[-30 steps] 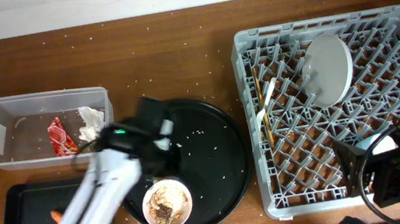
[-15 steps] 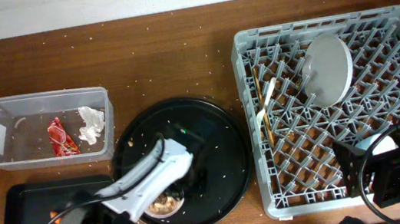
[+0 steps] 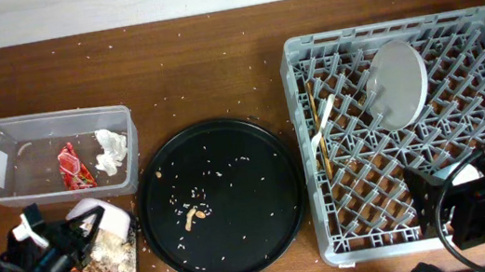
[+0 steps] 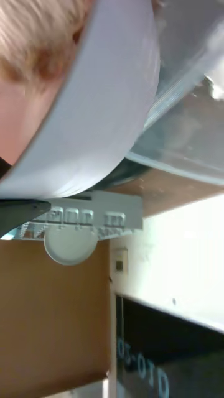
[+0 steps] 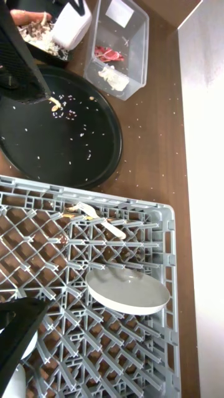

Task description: Sort waste into correct bins and load items into the dishwasher rack

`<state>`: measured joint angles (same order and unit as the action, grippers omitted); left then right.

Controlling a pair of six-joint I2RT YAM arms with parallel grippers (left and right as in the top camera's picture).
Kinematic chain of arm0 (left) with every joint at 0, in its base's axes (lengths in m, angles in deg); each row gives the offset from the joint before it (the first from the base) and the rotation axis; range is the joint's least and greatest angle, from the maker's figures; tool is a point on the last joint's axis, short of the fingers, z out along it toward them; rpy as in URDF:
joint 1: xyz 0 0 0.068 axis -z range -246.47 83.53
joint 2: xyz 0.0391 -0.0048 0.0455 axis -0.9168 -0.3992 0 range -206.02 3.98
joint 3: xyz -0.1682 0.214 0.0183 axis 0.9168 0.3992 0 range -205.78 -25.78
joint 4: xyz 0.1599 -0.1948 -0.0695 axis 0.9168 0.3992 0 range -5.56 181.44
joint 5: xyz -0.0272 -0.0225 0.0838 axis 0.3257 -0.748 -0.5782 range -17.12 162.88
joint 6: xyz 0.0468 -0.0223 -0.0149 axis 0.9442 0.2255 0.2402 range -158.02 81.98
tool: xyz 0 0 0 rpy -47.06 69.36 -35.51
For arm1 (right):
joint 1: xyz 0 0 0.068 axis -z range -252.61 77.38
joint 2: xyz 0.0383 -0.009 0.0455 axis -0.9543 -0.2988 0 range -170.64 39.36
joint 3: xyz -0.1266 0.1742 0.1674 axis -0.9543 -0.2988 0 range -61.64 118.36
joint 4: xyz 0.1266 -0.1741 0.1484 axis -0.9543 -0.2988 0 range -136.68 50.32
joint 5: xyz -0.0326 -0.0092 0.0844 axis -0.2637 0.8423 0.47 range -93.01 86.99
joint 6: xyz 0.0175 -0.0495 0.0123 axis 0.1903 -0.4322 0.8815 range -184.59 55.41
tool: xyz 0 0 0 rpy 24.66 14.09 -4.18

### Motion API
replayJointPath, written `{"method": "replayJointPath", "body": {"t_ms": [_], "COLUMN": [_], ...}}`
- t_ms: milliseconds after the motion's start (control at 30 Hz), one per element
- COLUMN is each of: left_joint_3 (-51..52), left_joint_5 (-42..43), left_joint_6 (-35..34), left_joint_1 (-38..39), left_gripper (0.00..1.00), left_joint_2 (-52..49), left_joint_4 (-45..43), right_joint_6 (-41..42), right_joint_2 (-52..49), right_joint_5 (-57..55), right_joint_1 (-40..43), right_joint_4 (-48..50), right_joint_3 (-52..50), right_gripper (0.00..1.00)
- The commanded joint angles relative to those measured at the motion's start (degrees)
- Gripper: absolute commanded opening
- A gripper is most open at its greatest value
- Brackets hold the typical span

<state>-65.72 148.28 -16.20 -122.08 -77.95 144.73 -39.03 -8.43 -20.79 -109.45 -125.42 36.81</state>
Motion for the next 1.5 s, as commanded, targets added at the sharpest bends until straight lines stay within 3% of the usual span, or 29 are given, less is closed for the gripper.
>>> {"method": "replayJointPath", "body": {"t_ms": [0, 100, 333, 433, 533, 600, 667, 733, 767, 800, 833, 867, 933, 1000, 1067, 1167, 1267, 1367, 1400, 1467], "left_joint_3": [1.9, 1.9, 1.9, 1.9, 1.9, 1.6, -0.3, -5.6, -7.6, -10.6, -10.9, -10.9, -11.0, -14.5, -22.7, -31.3, -31.3, -31.3, -31.3, -31.3], "left_joint_5": [8.6, 14.8, 14.6, 10.1, -5.3, -6.5, -17.8, -33.2, -34.5, -34.3, -34.2, -34.2, -27.4, -17.3, -10.1, -7.3, -7.6, -7.8, -7.9, -9.7], "left_joint_6": [7.0, 7.0, 7.0, 7.1, 7.0, 5.6, -5.3, -19.9, -22.3, -28.6, -31.2, -38.6, -51.2, -65.2, -72.9, -74.1, -74.5, -73.9, -73.9, -77.8], "left_joint_1": [-3.8, -3.8, -3.8, -3.0, 12.8, 23.5, 34.1, 48.4, 52.7, 62.3, 65.2, 71.6, 78.6, 82.7, 86.9, 92.3, 93.0, 93.0, 93.0, 92.9], "left_gripper": [0.0, 0.0, 0.0, 0.0, 0.0, 0.0, 0.0, 0.0, 0.0, 0.0, 0.0, 0.0, 0.01, 0.0, 0.0, 0.01, 0.02, 0.12, 0.22, 0.68], "left_joint_2": [0.3, 0.3, 0.3, 0.7, 5.1, 8.1, 10.3, 12.2, 12.2, 12.1, 12.1, 10.8, 3.0, -10.9, -24.0, -35.9, -37.4, -37.4, -37.4, -37.4], "left_joint_4": [0.3, 0.2, 0.2, 1.7, 3.0, 2.2, -3.3, -10.6, -12.8, -24.5, -30.2, -46.4, -70.8, -94.2, -106.5, -106.8, -106.8, -106.8, -106.8, -106.9], "right_joint_6": [0.4, 0.4, 0.4, 0.4, 0.4, 0.5, 0.4, 0.5, 0.5, 0.5, 0.5, 0.5, 0.5, 0.5, 0.5, 0.5, 0.5, 0.5, 0.5, 0.5], "right_joint_2": [0.1, 0.1, 0.1, 0.1, 0.1, 0.1, 0.1, 0.1, 0.1, 0.1, 0.1, 0.1, 0.1, 0.1, 0.1, 0.1, 0.1, 0.1, 0.1, 0.1], "right_joint_5": [-0.9, -0.9, -0.9, -0.9, -0.9, -0.9, -0.9, -0.7, -0.7, -0.7, -0.7, -0.7, -0.7, -0.7, -0.7, -0.3, 0.2, 0.7, 0.9, 1.7], "right_joint_1": [-0.3, -0.3, -0.3, -0.3, -0.3, -0.3, -0.3, -0.3, -0.3, -0.3, -0.3, -0.3, -0.3, -0.3, -0.3, -0.3, -0.3, -0.3, -0.3, -0.3], "right_joint_4": [0.0, 0.0, 0.0, 0.0, 0.3, 0.3, 0.3, 0.3, 0.3, 0.3, 0.3, 0.2, 0.2, 0.2, 0.2, 0.2, -0.7, -0.9, -1.1, -1.2], "right_joint_3": [0.2, 0.2, 0.2, 0.2, 0.2, 0.2, 0.2, 0.2, 0.2, 0.2, 0.2, 0.2, 0.2, 0.2, 0.2, 0.2, 0.2, 0.2, 0.2, 0.2], "right_gripper": [0.98, 0.99, 0.98, 0.98, 0.98, 0.98, 0.99, 0.99, 0.98, 0.98, 0.99, 0.98, 0.98, 0.99, 0.98, 0.99, 0.98, 0.98, 0.99, 0.98]}}
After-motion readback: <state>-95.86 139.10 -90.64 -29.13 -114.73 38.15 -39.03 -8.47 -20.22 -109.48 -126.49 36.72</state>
